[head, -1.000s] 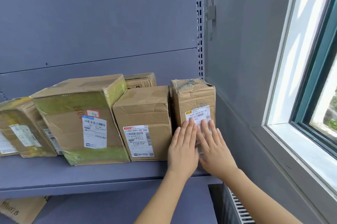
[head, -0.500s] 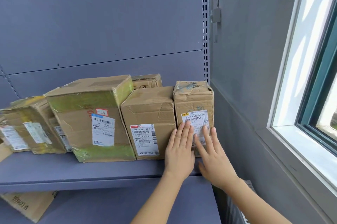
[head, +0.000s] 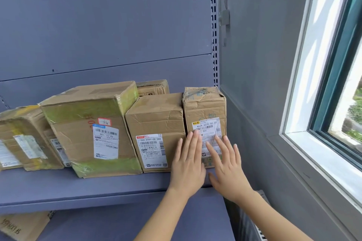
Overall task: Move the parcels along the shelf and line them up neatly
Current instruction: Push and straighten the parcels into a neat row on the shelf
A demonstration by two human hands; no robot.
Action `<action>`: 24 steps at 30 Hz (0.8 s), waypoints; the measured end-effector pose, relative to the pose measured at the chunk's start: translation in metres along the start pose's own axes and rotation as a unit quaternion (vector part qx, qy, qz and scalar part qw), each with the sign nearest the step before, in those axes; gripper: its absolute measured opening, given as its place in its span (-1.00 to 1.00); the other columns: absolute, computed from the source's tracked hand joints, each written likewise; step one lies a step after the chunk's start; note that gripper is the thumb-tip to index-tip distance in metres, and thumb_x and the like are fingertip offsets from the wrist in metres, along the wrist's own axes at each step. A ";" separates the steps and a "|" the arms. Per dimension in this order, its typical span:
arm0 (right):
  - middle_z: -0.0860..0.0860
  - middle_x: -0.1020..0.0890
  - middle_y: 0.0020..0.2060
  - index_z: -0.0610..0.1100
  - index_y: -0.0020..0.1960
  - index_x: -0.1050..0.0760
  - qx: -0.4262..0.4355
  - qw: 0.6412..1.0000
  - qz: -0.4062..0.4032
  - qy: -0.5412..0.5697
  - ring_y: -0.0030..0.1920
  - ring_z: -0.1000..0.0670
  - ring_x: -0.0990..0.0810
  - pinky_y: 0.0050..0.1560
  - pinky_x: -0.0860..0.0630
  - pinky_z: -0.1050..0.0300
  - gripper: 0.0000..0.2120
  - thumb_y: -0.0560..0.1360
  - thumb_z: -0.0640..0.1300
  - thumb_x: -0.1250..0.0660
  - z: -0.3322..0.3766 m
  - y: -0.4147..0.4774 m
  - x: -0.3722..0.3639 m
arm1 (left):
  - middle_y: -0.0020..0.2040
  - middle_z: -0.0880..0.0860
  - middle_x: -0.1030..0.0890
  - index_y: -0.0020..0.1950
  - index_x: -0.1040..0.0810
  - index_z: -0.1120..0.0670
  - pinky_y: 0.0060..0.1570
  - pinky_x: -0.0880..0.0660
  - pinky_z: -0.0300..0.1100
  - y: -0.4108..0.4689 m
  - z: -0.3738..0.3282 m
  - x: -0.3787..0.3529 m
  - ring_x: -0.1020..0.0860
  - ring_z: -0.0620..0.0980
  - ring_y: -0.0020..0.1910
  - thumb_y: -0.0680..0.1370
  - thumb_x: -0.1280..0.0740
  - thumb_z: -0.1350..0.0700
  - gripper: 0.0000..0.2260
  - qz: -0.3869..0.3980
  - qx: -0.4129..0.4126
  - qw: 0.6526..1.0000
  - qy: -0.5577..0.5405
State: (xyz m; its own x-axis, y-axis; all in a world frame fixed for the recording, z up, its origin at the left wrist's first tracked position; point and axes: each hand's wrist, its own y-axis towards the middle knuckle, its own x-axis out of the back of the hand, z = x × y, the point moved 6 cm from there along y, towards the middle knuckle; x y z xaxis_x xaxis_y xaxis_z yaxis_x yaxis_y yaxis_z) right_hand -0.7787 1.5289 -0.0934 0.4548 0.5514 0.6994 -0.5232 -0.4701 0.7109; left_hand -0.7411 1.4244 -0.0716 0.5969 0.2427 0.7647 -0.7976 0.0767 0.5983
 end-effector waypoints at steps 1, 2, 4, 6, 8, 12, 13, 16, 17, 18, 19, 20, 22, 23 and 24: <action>-0.17 -0.21 0.45 -0.10 0.47 -0.21 -0.001 1.000 -0.008 0.006 0.47 -0.26 -0.13 0.40 -0.17 -0.30 -0.09 0.18 -0.15 -0.49 0.001 0.000 0.002 | 0.56 0.18 -0.04 0.53 -0.04 0.25 0.49 0.04 0.07 0.000 0.001 0.001 -0.02 0.13 0.54 0.43 -0.21 0.03 -0.27 -0.004 0.000 1.000 0.000; -0.17 -0.22 0.44 -0.10 0.46 -0.22 -0.003 1.000 -0.013 0.010 0.46 -0.26 -0.14 0.39 -0.13 -0.27 -0.10 0.18 -0.15 -0.49 0.001 0.000 0.003 | 0.55 0.19 -0.06 0.53 -0.04 0.25 0.49 0.05 0.07 0.000 0.002 0.002 -0.02 0.13 0.54 0.43 -0.22 0.04 -0.27 -0.008 0.000 1.000 -0.001; -0.17 -0.24 0.43 -0.09 0.45 -0.23 -0.007 1.000 -0.017 0.011 0.45 -0.26 -0.16 0.37 -0.10 -0.23 -0.12 0.18 -0.14 -0.48 0.003 0.000 0.004 | 0.55 0.20 -0.08 0.53 -0.05 0.25 0.49 0.05 0.06 0.002 0.002 0.004 -0.02 0.13 0.54 0.43 -0.23 0.05 -0.27 -0.018 -0.001 1.000 -0.008; -0.17 -0.25 0.42 -0.08 0.45 -0.24 -0.008 1.000 -0.019 0.006 0.44 -0.26 -0.17 0.36 -0.11 -0.24 -0.17 0.22 -0.10 -0.43 0.003 0.001 0.006 | 0.55 0.20 -0.08 0.53 -0.06 0.26 0.49 0.03 0.06 0.006 0.001 0.007 -0.02 0.13 0.54 0.44 -0.23 0.06 -0.28 -0.030 -0.001 0.999 -0.020; -0.17 -0.25 0.41 -0.07 0.44 -0.25 -0.019 0.999 -0.025 0.006 0.44 -0.26 -0.19 0.36 -0.14 -0.25 -0.30 0.32 -0.04 -0.31 0.003 0.002 0.009 | 0.54 0.20 -0.10 0.51 -0.08 0.26 0.49 0.01 0.05 0.008 0.001 0.010 -0.03 0.12 0.53 0.44 -0.24 0.08 -0.30 -0.047 0.000 0.998 -0.036; -0.15 -0.26 0.40 -0.06 0.43 -0.25 -0.038 0.998 -0.045 0.021 0.43 -0.25 -0.21 0.36 -0.21 -0.24 -0.42 0.41 -0.04 -0.17 0.017 0.017 0.016 | 0.54 0.17 -0.10 0.51 -0.10 0.25 0.50 0.03 0.05 0.009 0.007 0.017 -0.05 0.13 0.53 0.43 -0.33 0.09 -0.27 -0.070 0.000 0.996 -0.055; -0.15 -0.26 0.39 -0.06 0.42 -0.26 -0.034 0.997 -0.061 0.024 0.42 -0.25 -0.22 0.36 -0.20 -0.22 -0.45 0.43 -0.06 -0.16 0.025 0.022 0.018 | 0.54 0.17 -0.09 0.52 -0.10 0.25 0.50 0.03 0.05 0.009 0.013 0.019 -0.06 0.13 0.53 0.43 -0.33 0.09 -0.27 -0.078 0.003 0.995 -0.056; -0.14 -0.27 0.37 -0.07 0.39 -0.28 -0.024 0.994 -0.099 0.027 0.40 -0.25 -0.23 0.35 -0.21 -0.22 -0.48 0.43 -0.15 -0.21 0.045 0.036 0.023 | 0.52 0.18 -0.10 0.51 -0.08 0.25 0.50 0.04 0.06 0.011 0.034 0.029 -0.07 0.14 0.52 0.44 -0.32 0.09 -0.27 -0.100 0.018 0.993 -0.056; -0.15 -0.26 0.37 -0.07 0.39 -0.28 -0.026 0.994 -0.103 0.028 0.41 -0.25 -0.22 0.34 -0.22 -0.23 -0.46 0.41 -0.17 -0.26 0.051 0.040 0.023 | 0.52 0.18 -0.10 0.51 -0.08 0.25 0.50 0.04 0.07 0.012 0.042 0.033 -0.06 0.14 0.52 0.43 -0.32 0.09 -0.27 -0.110 0.023 0.992 -0.063; -0.15 -0.26 0.37 -0.08 0.38 -0.29 -0.027 0.994 -0.106 0.031 0.41 -0.25 -0.21 0.33 -0.22 -0.24 -0.44 0.39 -0.19 -0.29 0.057 0.043 0.024 | 0.51 0.18 -0.11 0.50 -0.09 0.25 0.50 0.05 0.06 0.012 0.051 0.037 -0.04 0.14 0.52 0.42 -0.32 0.11 -0.28 -0.123 0.031 0.989 -0.081; -0.16 -0.26 0.37 -0.09 0.38 -0.29 -0.028 0.993 -0.107 0.039 0.42 -0.25 -0.20 0.33 -0.23 -0.25 -0.45 0.40 -0.19 -0.28 0.064 0.046 0.024 | 0.51 0.18 -0.11 0.49 -0.10 0.25 0.51 0.06 0.06 0.011 0.060 0.041 -0.01 0.12 0.53 0.42 -0.31 0.12 -0.29 -0.136 0.043 0.984 -0.107; -0.16 -0.26 0.37 -0.10 0.37 -0.30 -0.026 0.992 -0.109 0.052 0.42 -0.25 -0.20 0.33 -0.24 -0.25 -0.50 0.44 -0.18 -0.25 0.072 0.050 0.025 | 0.51 0.18 -0.11 0.49 -0.11 0.25 0.51 0.07 0.04 0.010 0.071 0.044 0.02 0.10 0.54 0.42 -0.29 0.11 -0.31 -0.148 0.058 0.978 -0.134; -0.16 -0.27 0.36 -0.11 0.36 -0.32 -0.009 0.989 -0.123 0.080 0.42 -0.24 -0.21 0.35 -0.26 -0.24 -0.57 0.50 -0.17 -0.21 0.093 0.061 0.029 | 0.51 0.17 -0.10 0.48 -0.11 0.25 0.51 0.08 0.02 0.006 0.094 0.053 0.06 0.07 0.55 0.44 -0.24 0.09 -0.34 -0.164 0.085 0.967 -0.177; -0.15 -0.28 0.35 -0.11 0.36 -0.32 0.005 0.987 -0.132 0.090 0.41 -0.24 -0.23 0.36 -0.26 -0.22 -0.57 0.50 -0.19 -0.22 0.104 0.069 0.032 | 0.51 0.17 -0.11 0.48 -0.11 0.26 0.51 0.07 0.02 0.003 0.106 0.058 0.05 0.09 0.55 0.45 -0.23 0.07 -0.35 -0.171 0.093 0.962 -0.191; -0.15 -0.29 0.35 -0.12 0.37 -0.30 0.018 0.985 -0.141 0.098 0.40 -0.24 -0.25 0.37 -0.26 -0.21 -0.55 0.49 -0.22 -0.25 0.118 0.077 0.033 | 0.51 0.17 -0.11 0.48 -0.12 0.26 0.50 0.06 0.01 0.001 0.119 0.064 0.02 0.12 0.54 0.46 -0.23 0.05 -0.35 -0.180 0.100 0.957 -0.203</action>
State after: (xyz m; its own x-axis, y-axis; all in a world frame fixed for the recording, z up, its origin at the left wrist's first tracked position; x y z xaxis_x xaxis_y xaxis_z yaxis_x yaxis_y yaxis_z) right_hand -0.7192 1.4297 -0.0069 0.4293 0.7844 0.4477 -0.3672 -0.3013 0.8800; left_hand -0.6936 1.3245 0.0069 0.8473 -0.1626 0.5056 -0.5250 -0.1123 0.8437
